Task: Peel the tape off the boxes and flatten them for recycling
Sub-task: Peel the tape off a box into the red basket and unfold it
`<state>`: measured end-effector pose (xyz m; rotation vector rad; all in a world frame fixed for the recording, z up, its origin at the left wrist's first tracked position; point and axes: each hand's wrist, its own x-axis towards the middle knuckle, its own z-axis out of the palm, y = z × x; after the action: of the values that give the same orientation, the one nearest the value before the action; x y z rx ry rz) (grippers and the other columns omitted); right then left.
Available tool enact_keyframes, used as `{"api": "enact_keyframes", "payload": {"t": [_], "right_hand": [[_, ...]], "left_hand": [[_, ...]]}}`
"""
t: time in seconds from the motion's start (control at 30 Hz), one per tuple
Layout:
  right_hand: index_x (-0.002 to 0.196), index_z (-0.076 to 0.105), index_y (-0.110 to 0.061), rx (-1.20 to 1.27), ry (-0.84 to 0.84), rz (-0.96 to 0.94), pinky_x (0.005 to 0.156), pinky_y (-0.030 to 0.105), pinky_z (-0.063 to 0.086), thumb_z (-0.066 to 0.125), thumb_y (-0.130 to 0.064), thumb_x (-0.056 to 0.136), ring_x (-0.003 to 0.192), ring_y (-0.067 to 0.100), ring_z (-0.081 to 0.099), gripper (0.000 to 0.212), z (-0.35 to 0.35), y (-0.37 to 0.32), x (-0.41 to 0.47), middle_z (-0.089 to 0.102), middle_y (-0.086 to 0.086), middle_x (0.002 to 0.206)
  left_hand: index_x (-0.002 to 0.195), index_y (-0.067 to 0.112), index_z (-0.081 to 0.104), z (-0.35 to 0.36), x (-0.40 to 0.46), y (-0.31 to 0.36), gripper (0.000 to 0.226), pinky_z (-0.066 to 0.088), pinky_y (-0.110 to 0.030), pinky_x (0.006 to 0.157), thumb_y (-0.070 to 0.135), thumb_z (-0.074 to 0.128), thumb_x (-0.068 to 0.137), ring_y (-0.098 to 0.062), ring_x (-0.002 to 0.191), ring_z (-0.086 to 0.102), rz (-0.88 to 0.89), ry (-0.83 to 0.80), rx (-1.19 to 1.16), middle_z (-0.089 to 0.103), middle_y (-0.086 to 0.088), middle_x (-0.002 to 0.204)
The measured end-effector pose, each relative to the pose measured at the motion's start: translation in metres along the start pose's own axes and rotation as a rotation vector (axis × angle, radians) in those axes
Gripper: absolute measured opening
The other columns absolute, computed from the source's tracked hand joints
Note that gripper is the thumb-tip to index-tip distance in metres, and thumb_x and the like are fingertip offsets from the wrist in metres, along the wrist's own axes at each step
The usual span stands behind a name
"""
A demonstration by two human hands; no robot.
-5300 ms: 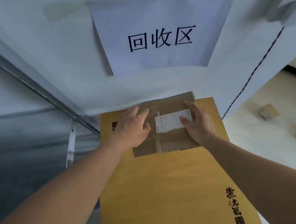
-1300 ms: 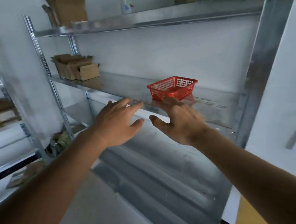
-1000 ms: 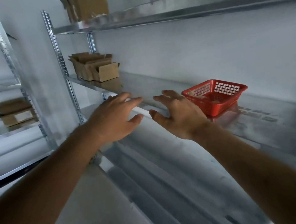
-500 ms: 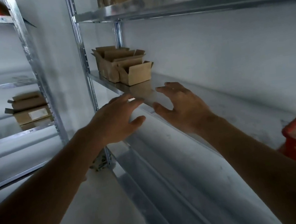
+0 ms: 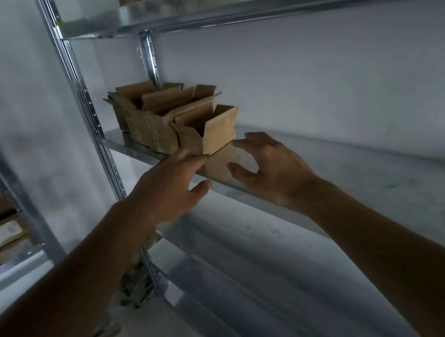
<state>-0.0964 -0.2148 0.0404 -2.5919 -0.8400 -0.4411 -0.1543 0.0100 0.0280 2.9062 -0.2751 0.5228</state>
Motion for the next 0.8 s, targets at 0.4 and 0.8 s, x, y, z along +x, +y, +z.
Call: {"api": "enact_keyframes", "payload": {"t": [0.4,0.8], "right_hand": [[0.152,0.043,-0.028,-0.032,-0.027,0.022,0.109,0.045,0.046,0.051,-0.059,0.098,0.141,0.028,0.046,0.062,0.061,0.001,0.14,0.038,0.001,0.161],[0.114,0.071,-0.029,-0.351,-0.054,-0.133,0.123,0.042,0.024,0.045,-0.064,0.096,0.134,0.02,0.041,0.048,0.092,-0.009,0.244,0.06,-0.002,0.122]], "left_hand": [[0.146,0.028,0.048,0.037,0.109,-0.124,0.049,0.051,-0.041,0.103,0.048,0.055,0.101,-0.018,0.127,0.053,0.032,-0.012,-0.028,0.047,0.003,0.146],[0.142,0.027,0.054,0.06,0.16,-0.187,0.042,0.049,-0.032,0.105,0.041,0.055,0.103,-0.009,0.123,0.054,0.112,-0.089,-0.051,0.042,0.003,0.147]]}}
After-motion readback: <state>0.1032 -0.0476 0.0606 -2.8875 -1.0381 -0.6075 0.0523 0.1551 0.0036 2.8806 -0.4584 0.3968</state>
